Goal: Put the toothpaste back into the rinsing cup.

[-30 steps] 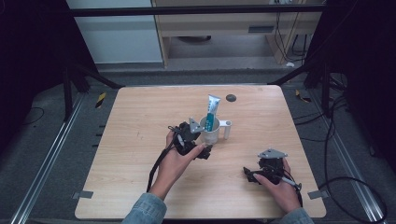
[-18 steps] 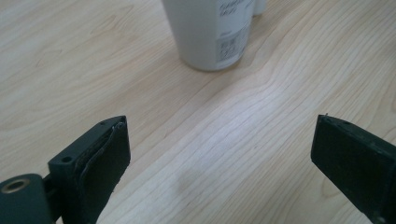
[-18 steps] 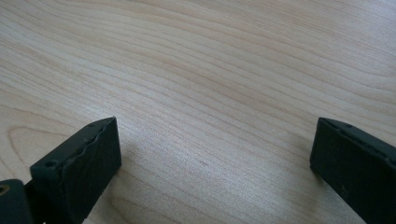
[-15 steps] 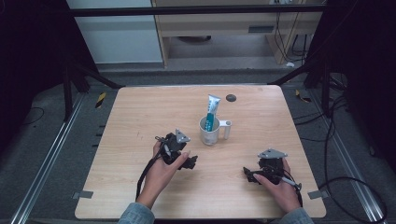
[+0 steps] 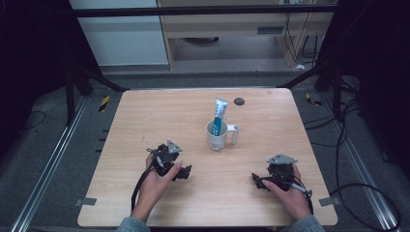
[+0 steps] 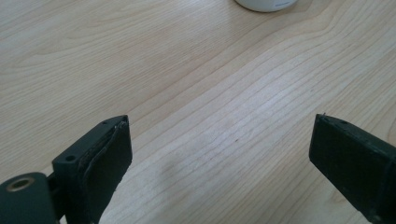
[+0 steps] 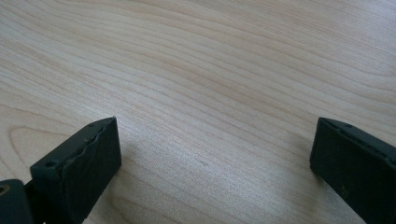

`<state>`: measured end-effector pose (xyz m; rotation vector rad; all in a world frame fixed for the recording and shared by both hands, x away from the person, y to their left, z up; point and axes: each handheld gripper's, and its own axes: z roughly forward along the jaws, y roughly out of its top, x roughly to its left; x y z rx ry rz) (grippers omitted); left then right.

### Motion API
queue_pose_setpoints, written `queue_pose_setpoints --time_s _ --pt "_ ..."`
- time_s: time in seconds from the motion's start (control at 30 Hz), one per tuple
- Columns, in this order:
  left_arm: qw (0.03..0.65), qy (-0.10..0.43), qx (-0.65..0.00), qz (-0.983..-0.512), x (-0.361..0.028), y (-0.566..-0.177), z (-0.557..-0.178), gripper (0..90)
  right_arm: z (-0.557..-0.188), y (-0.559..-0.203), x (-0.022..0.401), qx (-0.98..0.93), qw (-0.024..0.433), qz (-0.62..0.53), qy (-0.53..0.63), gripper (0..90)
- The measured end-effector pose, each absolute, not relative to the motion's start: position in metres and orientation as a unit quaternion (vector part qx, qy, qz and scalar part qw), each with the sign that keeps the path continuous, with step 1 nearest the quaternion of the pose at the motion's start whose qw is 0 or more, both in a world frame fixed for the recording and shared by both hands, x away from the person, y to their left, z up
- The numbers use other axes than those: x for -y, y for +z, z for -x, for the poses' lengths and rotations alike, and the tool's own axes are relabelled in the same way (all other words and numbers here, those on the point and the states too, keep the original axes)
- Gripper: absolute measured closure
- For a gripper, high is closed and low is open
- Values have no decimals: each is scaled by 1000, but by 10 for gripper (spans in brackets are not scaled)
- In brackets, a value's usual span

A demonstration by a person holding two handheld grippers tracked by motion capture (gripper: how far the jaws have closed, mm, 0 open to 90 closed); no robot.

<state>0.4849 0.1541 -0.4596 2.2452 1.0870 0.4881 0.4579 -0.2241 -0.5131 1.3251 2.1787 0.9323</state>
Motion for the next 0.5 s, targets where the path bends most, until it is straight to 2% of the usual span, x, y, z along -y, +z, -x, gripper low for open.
queue_pose_setpoints --time_s 0.5 --pt "293 198 -464 -812 -215 -480 -493 55 -458 -513 224 -784 212 -477 336 21"
